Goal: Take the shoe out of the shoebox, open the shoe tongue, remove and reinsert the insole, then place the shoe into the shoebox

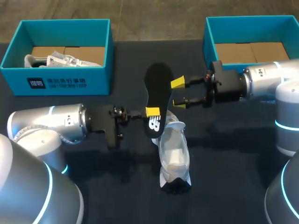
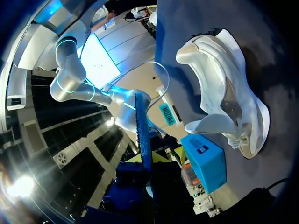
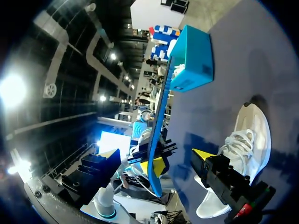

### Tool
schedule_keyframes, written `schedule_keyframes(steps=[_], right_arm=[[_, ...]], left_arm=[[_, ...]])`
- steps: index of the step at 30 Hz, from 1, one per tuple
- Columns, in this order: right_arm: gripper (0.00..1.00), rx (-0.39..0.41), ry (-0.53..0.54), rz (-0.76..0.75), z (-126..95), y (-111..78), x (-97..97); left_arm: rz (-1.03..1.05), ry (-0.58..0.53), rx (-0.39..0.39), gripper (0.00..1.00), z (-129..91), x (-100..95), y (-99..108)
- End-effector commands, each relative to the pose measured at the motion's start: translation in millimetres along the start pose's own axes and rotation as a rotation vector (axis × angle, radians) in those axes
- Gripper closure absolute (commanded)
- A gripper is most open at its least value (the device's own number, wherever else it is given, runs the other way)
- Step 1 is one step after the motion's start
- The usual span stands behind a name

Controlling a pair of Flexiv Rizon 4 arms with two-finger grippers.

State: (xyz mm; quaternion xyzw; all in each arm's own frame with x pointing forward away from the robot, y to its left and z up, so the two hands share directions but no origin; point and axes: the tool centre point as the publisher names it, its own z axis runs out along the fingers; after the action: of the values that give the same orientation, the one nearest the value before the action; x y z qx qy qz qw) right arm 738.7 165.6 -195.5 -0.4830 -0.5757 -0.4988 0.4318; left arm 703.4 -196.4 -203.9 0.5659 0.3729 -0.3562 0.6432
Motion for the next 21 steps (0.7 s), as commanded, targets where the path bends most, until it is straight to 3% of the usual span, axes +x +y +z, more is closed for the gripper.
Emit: schedule_keyframes(steps=[1,8,12,15,17,21], right_arm=[[0.0,-0.012,-0.002,-0.003,6.1,-2.6,2.9],[0.0,-0.031,-0.01,-0.006,16.1,1.0,6.5],[0.21,-0.057,-0.023,0.016,18.9,4.6,5.2],[0.46,-0.086,-0.017,0.051,19.8,6.4,1.0],[0.41,-0.099,-0.017,0.056,20.3,7.5,-0.8],[0.52,-0.124,-0.018,0.086,19.7,9.4,-3.5]], left_arm=[[0.0,0.003,-0.017,1.0,3.8,-0.4,-5.7],[0.0,0.003,-0.014,1.0,5.2,0.3,-7.4],[0.0,0.003,-0.014,1.0,5.2,0.3,-7.4],[0.0,0.003,-0.014,1.0,5.2,0.3,-7.4],[0.0,0.003,-0.014,1.0,5.2,0.3,-7.4],[0.0,0.003,-0.014,1.0,5.2,0.3,-7.4]])
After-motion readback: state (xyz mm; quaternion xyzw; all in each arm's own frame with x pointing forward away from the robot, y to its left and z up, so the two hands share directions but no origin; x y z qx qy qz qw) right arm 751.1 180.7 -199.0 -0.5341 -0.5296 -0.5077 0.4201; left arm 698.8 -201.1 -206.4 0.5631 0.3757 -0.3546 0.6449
